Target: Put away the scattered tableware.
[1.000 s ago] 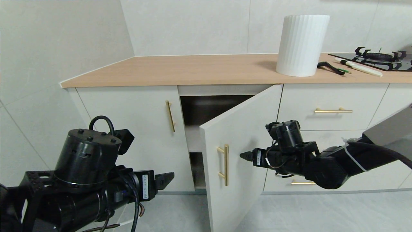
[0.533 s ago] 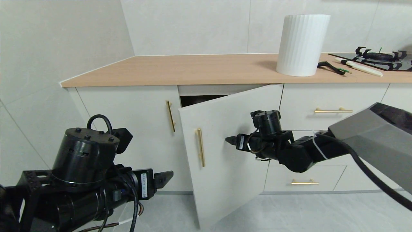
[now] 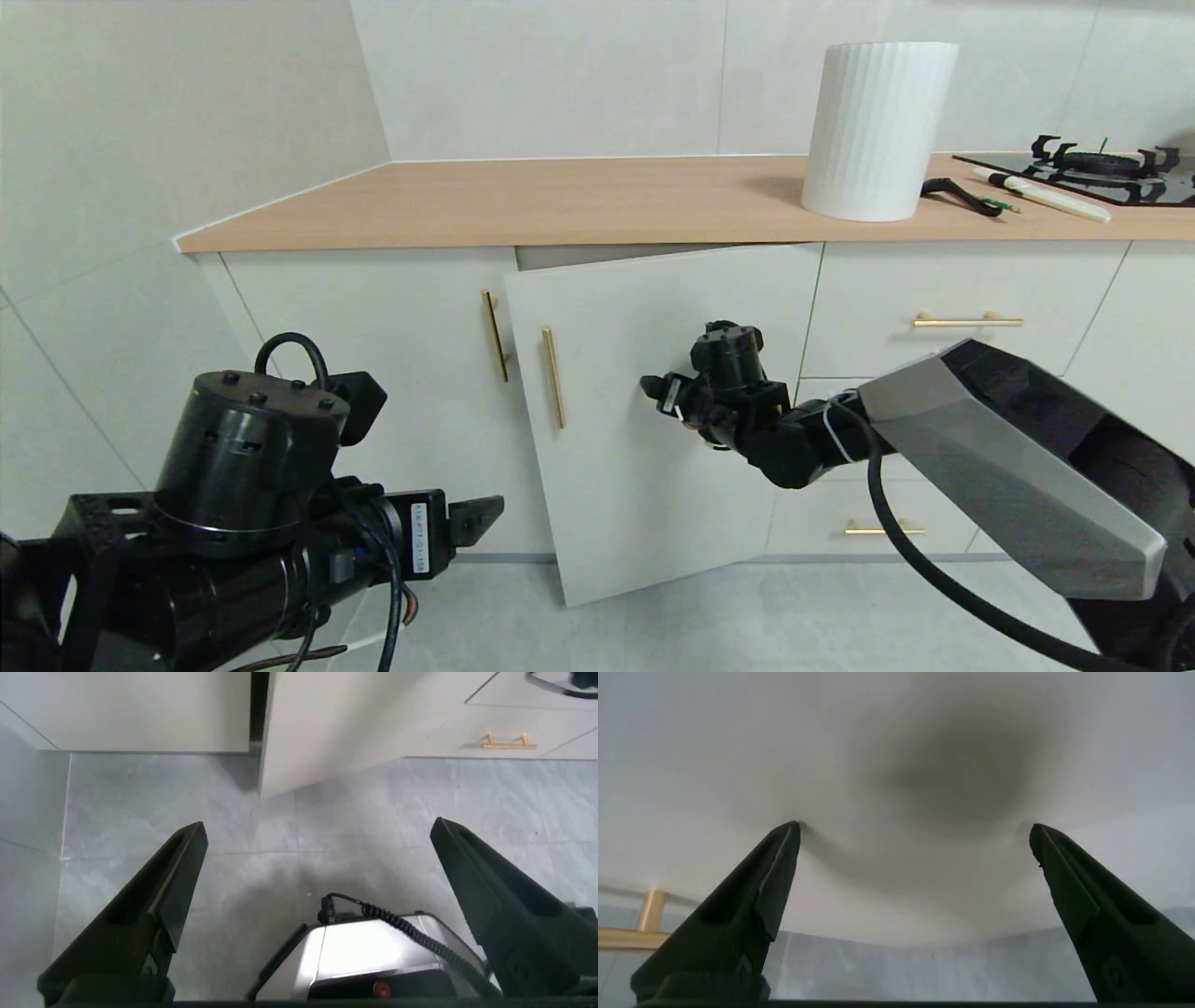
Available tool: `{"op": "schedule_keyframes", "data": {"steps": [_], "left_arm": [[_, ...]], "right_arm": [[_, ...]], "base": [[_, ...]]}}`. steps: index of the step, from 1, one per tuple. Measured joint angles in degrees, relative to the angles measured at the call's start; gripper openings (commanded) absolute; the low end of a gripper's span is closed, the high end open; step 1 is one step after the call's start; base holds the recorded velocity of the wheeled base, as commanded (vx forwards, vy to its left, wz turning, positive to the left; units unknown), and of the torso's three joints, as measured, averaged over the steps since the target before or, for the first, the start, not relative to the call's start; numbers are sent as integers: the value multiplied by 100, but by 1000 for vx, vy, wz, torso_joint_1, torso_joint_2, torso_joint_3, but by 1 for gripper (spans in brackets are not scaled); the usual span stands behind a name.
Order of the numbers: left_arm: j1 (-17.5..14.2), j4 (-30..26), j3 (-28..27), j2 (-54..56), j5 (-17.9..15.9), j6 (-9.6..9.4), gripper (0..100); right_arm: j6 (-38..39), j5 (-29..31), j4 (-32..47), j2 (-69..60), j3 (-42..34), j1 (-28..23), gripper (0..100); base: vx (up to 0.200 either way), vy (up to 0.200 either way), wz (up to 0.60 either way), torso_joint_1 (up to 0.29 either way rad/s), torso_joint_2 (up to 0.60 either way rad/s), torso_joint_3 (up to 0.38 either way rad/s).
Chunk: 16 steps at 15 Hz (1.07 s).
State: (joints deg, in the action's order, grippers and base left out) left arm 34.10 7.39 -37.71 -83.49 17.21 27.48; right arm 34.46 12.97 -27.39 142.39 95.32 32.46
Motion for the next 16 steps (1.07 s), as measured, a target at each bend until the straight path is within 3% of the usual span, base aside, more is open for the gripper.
{"op": "schedule_keyframes", "data": {"steps": [16], "left_arm": [[0,-2,9,-11,0,0,100]], "right_arm": [[202,873,440,1068,1860,-488,100]], "base": [[0,0,0,0,0,0]]}}
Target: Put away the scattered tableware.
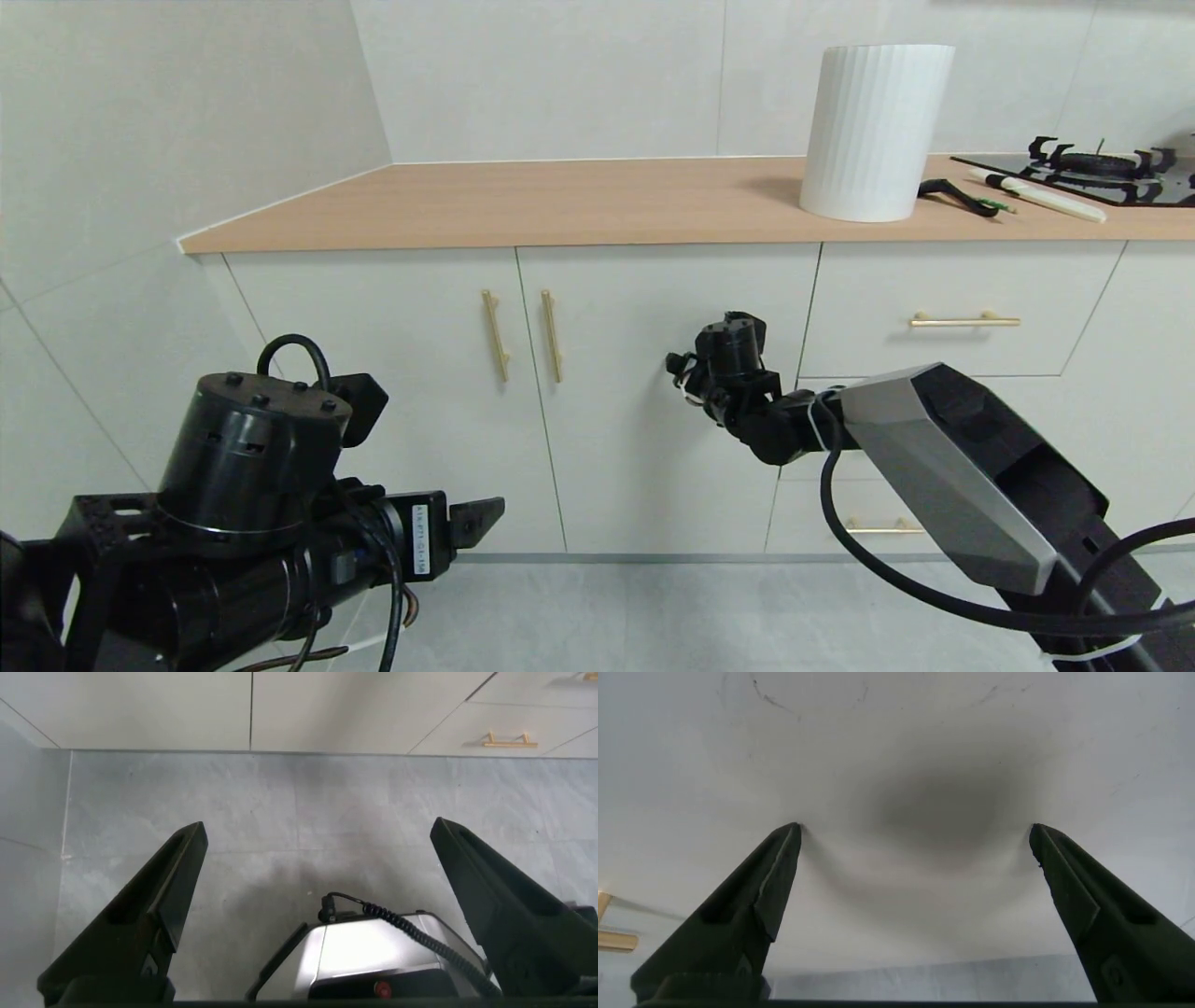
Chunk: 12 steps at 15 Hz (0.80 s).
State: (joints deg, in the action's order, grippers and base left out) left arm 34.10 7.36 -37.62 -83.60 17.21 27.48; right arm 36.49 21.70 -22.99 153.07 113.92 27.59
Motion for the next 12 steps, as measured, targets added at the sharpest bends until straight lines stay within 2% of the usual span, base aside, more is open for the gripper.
{"op": "schedule_keyframes", "data": {"steps": [3,5,7,9,12], "left_arm": [[0,2,0,0,-2,0,100],[0,2,2,0,0,0,100],[-1,0,0,1,0,0,100],[0,0,35,56,9,-22,100],[7,5,199,317,101,-277,100]], "right_arm": [[7,28,-21,-45,-6,-28,100],[51,30,-84,-262,-336,6,100],[104,-252,-101,-800,-1158,149,100],[115,-720,-145,-1668,-2420,330,100],[-22,-1176,-372,-3156,-4618,482,100]], "base": [[0,0,0,0,0,0],[0,0,0,0,0,0],[0,0,0,0,0,0],[0,0,0,0,0,0],[0,0,0,0,0,0]]}}
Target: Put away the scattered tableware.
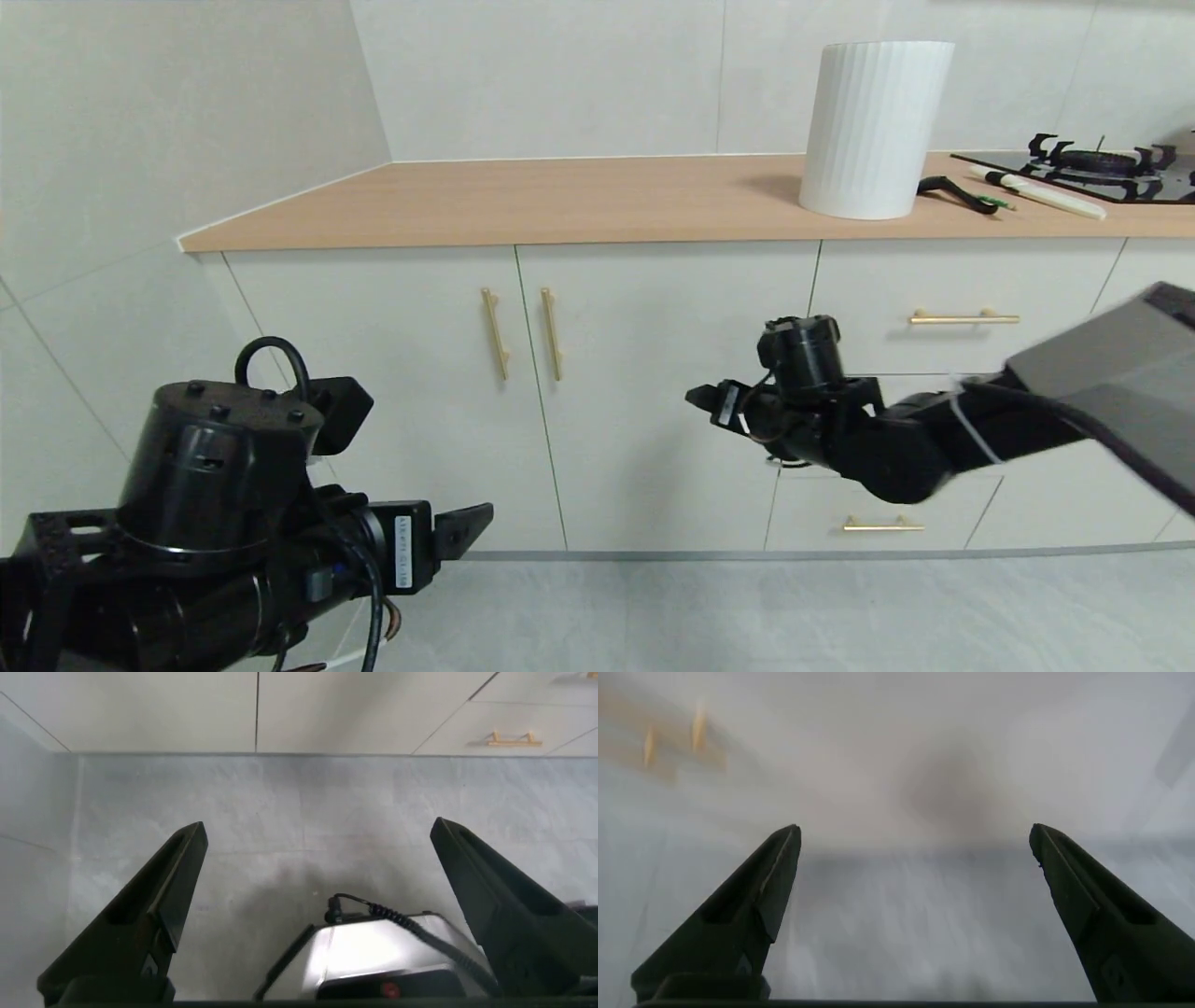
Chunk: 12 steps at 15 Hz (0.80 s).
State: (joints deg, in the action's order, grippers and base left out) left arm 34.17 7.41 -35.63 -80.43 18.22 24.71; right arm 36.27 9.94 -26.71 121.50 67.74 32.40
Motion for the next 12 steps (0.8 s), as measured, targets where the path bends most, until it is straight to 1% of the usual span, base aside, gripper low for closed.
{"op": "schedule_keyframes", "data": {"steps": [1,3,6,8,9,10,12], "left_arm": [[-5,2,94,139,35,-112,100],[2,9,345,635,74,-332,100],[-18,2,769,1414,107,-567,100],[-99,-6,1242,2170,106,-741,100],[-182,-49,1535,2692,106,-870,100],[-293,-143,1747,3195,107,-974,100],[-702,-670,2046,4441,107,-1251,100]], "right_arm": [[-121,-63,-161,-461,-680,54,100],[-461,-118,-655,-1627,-2374,100,100],[-1123,76,-1323,-3327,-4347,94,100],[-1613,244,-1488,-4496,-5215,-132,100],[-1859,301,-1499,-5163,-5552,-294,100],[-2081,334,-1387,-5765,-5771,-432,100],[-2604,385,-717,-7250,-6105,-796,100]], "base": [[0,0,0,0,0,0],[0,0,0,0,0,0],[0,0,0,0,0,0],[0,0,0,0,0,0],[0,0,0,0,0,0],[0,0,0,0,0,0],[0,0,0,0,0,0]]}}
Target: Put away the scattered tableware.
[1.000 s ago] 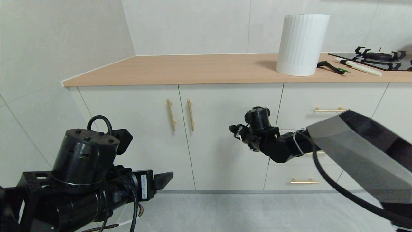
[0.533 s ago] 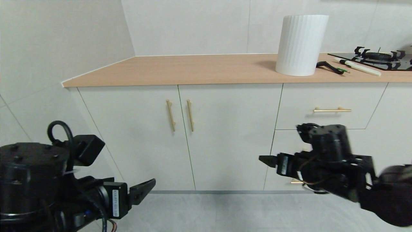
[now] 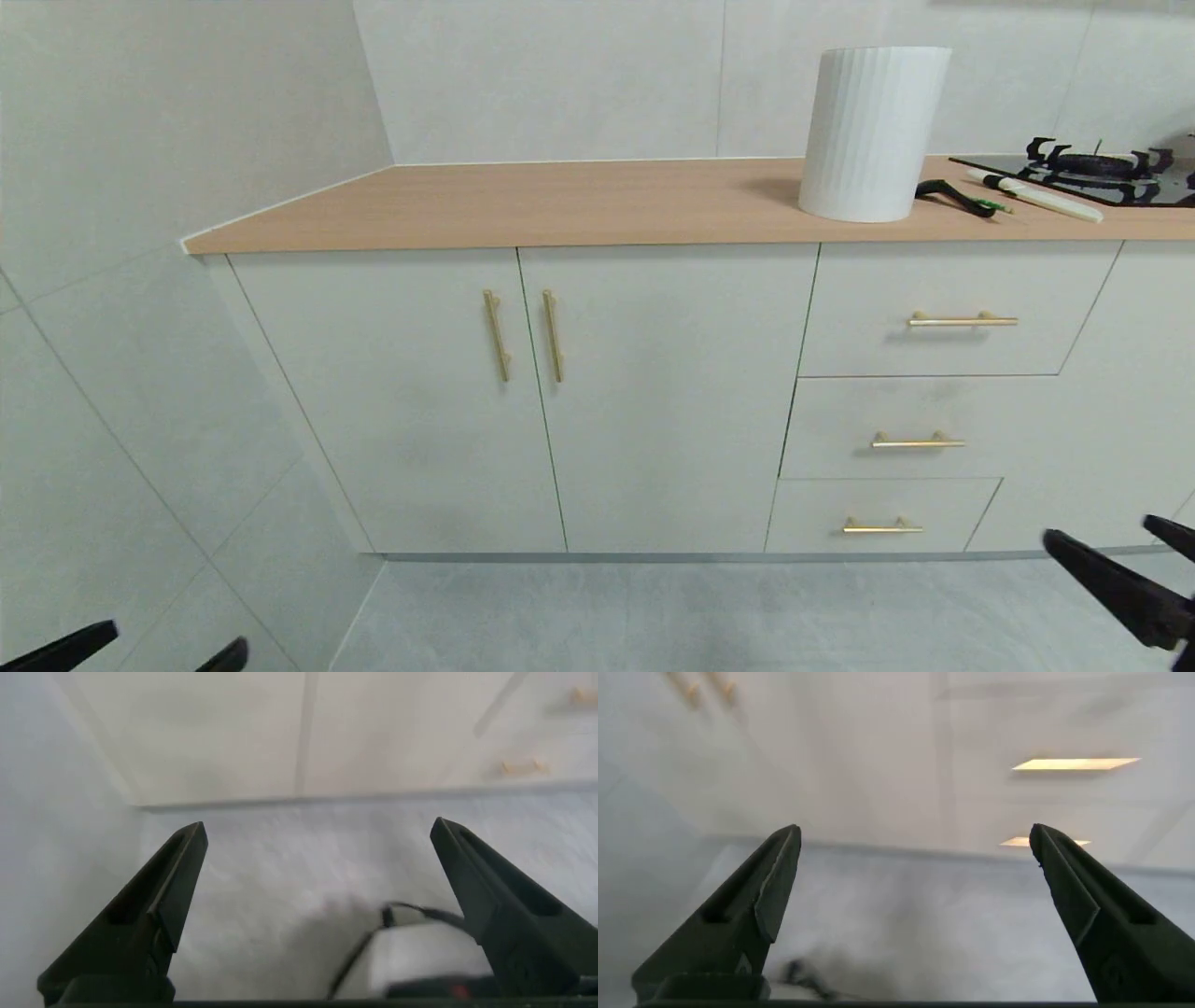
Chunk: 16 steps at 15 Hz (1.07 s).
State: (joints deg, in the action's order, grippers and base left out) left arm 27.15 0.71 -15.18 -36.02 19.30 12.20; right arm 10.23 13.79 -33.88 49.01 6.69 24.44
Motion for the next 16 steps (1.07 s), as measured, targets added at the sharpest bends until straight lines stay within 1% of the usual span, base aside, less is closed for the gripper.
{"op": "schedule_keyframes", "data": {"steps": [1,3,4,5,6,7,9,11,12,13,14,15,16], "left_arm": [[-224,-308,44,516,0,-139,100],[-857,-1041,9,1626,-12,-521,100],[-1204,-1275,-34,2061,-9,-701,100],[-1481,-1412,-69,2391,76,-797,100],[-1687,-1488,-87,2614,216,-822,100],[-1862,-1498,-85,2776,306,-824,100],[-2255,-1502,-52,2990,334,-898,100],[-2506,-1474,127,3250,202,-1213,100],[-2588,-1329,372,3379,95,-1321,100],[-2633,-1039,663,3457,-121,-1376,100],[-2658,-524,890,3512,-562,-1381,100],[-2673,-196,1133,3554,-1065,-1332,100],[-2679,-87,1292,3578,-1564,-1271,100]], "right_arm": [[-191,11,416,-629,-77,-177,100],[-558,-9,1541,-2029,-100,-650,100],[-798,-16,2093,-2627,-37,-879,100],[-1044,68,2545,-3140,22,-1117,100],[-1263,293,2666,-3534,83,-1325,100],[-1379,499,2597,-3821,101,-1535,100],[-1435,501,2512,-4168,63,-1982,100],[-1734,282,2528,-4479,-218,-2287,100],[-1852,123,2486,-4625,-438,-2378,100],[-1871,-130,2523,-4723,-557,-2426,100],[-1874,-394,2578,-4788,-606,-2452,100],[-1874,-563,2754,-4832,-631,-2466,100],[-1870,-717,3000,-4859,-640,-2471,100]], "base": [[0,0,0,0,0,0],[0,0,0,0,0,0],[0,0,0,0,0,0],[0,0,0,0,0,0],[0,0,0,0,0,0],[0,0,0,0,0,0],[0,0,0,0,0,0],[0,0,0,0,0,0],[0,0,0,0,0,0],[0,0,0,0,0,0],[0,0,0,0,0,0],[0,0,0,0,0,0],[0,0,0,0,0,0]]}}
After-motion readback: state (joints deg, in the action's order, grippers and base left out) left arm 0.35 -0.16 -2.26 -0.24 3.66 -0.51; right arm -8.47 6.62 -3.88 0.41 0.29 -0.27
